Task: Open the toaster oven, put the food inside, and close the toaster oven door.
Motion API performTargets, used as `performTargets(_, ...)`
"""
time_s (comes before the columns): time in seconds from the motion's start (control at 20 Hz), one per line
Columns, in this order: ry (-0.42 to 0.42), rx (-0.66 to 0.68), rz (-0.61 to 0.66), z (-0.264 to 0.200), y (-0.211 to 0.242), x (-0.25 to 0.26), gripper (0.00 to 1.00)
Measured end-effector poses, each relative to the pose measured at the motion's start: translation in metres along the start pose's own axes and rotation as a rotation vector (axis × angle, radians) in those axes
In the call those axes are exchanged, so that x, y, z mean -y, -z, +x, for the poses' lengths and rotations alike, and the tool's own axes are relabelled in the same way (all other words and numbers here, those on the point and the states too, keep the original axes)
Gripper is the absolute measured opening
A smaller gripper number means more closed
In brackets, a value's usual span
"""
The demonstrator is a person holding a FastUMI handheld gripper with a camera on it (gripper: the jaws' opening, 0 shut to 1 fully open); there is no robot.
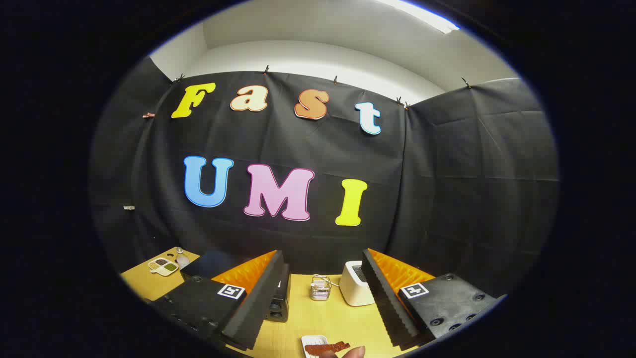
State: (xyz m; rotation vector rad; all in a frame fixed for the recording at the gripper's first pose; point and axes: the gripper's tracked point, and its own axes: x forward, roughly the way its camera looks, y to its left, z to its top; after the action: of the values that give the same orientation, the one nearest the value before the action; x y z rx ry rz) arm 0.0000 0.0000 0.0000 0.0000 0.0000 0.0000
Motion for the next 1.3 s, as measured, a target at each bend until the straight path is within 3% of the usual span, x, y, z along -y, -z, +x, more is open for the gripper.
performTargets(1.0,-0.024,-0.014,-0.012,-0.006,0.0,-0.012,0.97)
performTargets(1.3,-0.049,-0.017,0.009,0.001,0.001,-0.04,0.97)
